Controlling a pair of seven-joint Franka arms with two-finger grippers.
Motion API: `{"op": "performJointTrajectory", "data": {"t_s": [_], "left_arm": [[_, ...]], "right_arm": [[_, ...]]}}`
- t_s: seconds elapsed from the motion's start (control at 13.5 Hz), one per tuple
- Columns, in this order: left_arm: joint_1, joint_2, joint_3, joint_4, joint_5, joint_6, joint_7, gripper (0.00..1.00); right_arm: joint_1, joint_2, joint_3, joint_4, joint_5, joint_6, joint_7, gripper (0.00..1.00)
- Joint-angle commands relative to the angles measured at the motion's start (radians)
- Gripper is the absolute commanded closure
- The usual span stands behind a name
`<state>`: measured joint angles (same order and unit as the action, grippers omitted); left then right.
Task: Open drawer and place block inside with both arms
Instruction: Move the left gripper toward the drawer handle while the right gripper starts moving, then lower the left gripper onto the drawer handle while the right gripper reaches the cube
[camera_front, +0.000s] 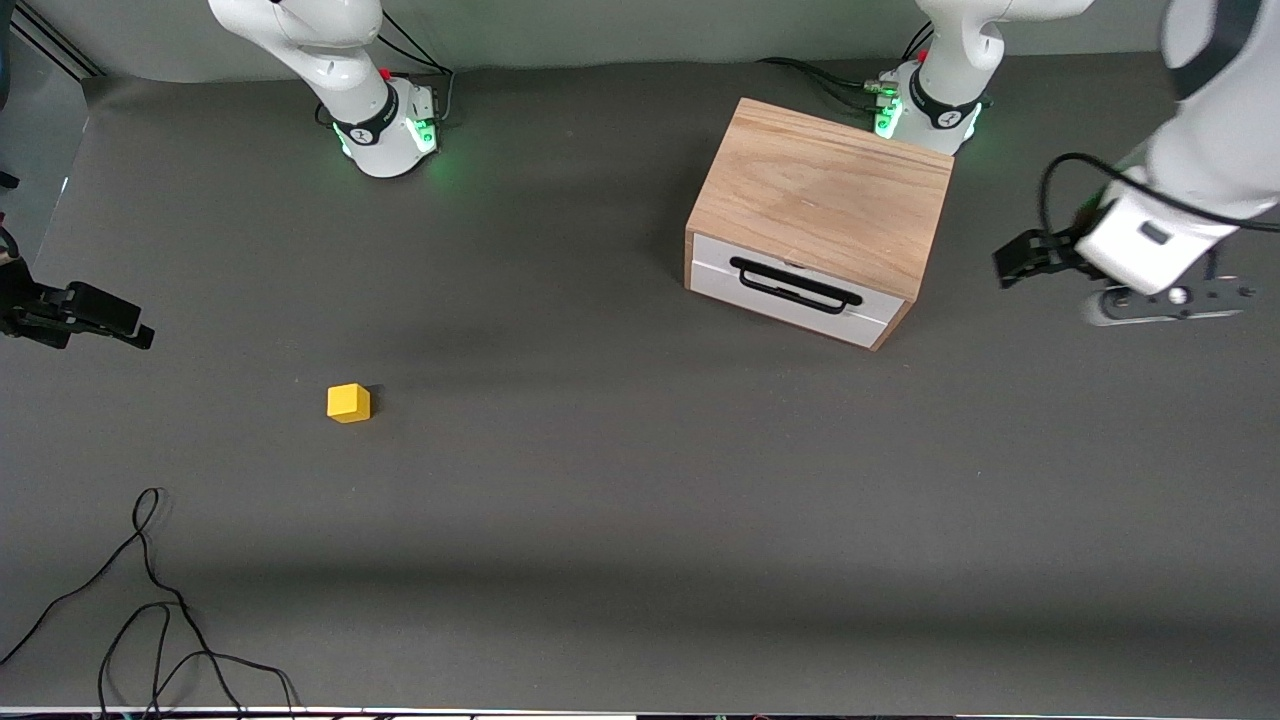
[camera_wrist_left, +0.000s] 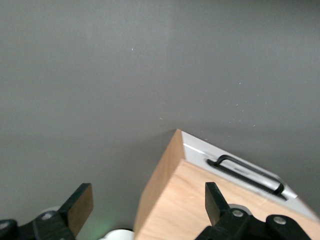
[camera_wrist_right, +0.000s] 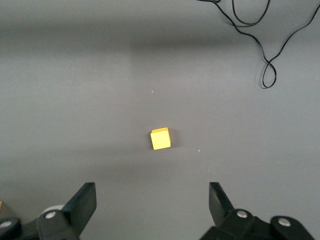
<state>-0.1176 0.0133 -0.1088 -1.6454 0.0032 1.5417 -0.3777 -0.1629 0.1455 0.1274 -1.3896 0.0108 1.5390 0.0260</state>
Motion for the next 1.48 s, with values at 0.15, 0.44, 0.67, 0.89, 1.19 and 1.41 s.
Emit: {"op": "performJointTrajectory", "data": {"t_s": [0.15, 0.44, 0.67, 0.89, 1.19, 1.41], "left_arm": [[-0.027, 0.016, -0.138, 0.006, -0.009, 0.000, -0.448, 0.00], [-0.062, 0.056, -0.261, 0.012, -0.006, 0.001, -0.810, 0.00], [-0.126, 0.100, -0.270, 0.044, -0.005, 0.001, -1.059, 0.00], [-0.168, 0.181, -0.270, 0.117, 0.009, -0.014, -1.271, 0.00], [-0.186, 0.266, -0.267, 0.115, 0.078, 0.050, -1.302, 0.00], [-0.183, 0.316, -0.262, 0.064, 0.083, 0.118, -1.300, 0.00]], "right_arm": [[0.006, -0.007, -0.014, -0.040, -0.026, -0.004, -0.023, 0.00], [0.012, -0.009, -0.012, -0.243, -0.028, 0.162, -0.031, 0.00], [0.055, 0.000, -0.011, -0.382, -0.028, 0.309, -0.028, 0.00], [0.066, 0.002, -0.009, -0.572, -0.028, 0.523, -0.028, 0.00], [0.071, 0.069, -0.011, -0.771, -0.026, 0.847, -0.028, 0.00], [0.071, 0.138, -0.009, -0.813, -0.028, 0.957, -0.029, 0.00]]}}
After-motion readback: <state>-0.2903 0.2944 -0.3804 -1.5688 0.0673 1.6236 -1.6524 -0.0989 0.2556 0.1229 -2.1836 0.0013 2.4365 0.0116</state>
